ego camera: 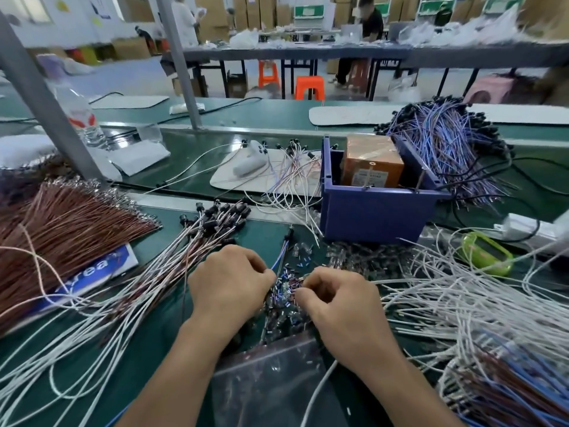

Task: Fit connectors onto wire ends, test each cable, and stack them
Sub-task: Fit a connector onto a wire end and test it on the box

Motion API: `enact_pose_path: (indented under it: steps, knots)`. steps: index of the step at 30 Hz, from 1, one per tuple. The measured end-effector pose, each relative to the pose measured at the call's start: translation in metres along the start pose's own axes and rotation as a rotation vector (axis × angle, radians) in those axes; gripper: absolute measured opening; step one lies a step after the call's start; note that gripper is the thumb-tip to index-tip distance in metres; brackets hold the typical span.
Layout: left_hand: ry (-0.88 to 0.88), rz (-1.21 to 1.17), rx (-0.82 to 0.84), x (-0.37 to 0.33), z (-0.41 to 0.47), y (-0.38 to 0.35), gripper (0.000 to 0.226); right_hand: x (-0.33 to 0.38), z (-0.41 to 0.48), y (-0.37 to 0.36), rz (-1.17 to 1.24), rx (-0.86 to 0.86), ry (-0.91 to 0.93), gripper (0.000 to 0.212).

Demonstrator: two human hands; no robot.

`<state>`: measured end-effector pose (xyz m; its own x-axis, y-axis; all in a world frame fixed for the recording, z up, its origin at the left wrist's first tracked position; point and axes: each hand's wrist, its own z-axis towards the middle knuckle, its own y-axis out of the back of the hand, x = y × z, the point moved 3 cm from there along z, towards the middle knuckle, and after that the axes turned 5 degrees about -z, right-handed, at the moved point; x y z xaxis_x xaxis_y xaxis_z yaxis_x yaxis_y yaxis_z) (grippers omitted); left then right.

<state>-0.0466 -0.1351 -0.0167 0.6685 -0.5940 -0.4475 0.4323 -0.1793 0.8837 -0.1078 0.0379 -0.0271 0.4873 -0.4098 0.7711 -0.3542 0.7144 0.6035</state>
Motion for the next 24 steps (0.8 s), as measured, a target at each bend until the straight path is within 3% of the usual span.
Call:
enact_pose_path:
  steps: [5, 8, 11, 14, 17, 21, 24]
  knots:
    - [-0.014, -0.177, -0.165, -0.006, -0.009, 0.008, 0.018, -0.001, 0.0, 0.006, 0.151, -0.038, -0.059, 0.015]
    - [-0.173, -0.407, -0.247, -0.012, -0.02, 0.018, 0.013, 0.0, 0.0, 0.009, 0.36, 0.003, -0.143, 0.017]
    - [-0.451, -0.634, -0.169, -0.023, -0.039, 0.025, 0.006, 0.003, 0.002, 0.01, 0.617, 0.038, -0.217, 0.014]
    - [-0.584, -0.74, -0.029, -0.031, -0.052, 0.023, 0.002, 0.007, 0.004, 0.013, 0.89, -0.007, -0.278, 0.022]
    - [-0.595, -0.654, 0.068, -0.034, -0.052, 0.018, 0.014, 0.005, 0.005, 0.022, 1.154, -0.104, -0.364, 0.029]
    - [-0.545, -0.649, 0.244, -0.027, -0.042, 0.016, 0.022, -0.01, 0.011, 0.04, 1.333, -0.173, -0.458, 0.026]
    - [-0.505, -0.682, 0.215, -0.015, -0.032, 0.024, 0.028, -0.021, 0.014, 0.051, 1.435, -0.18, -0.484, 0.039]
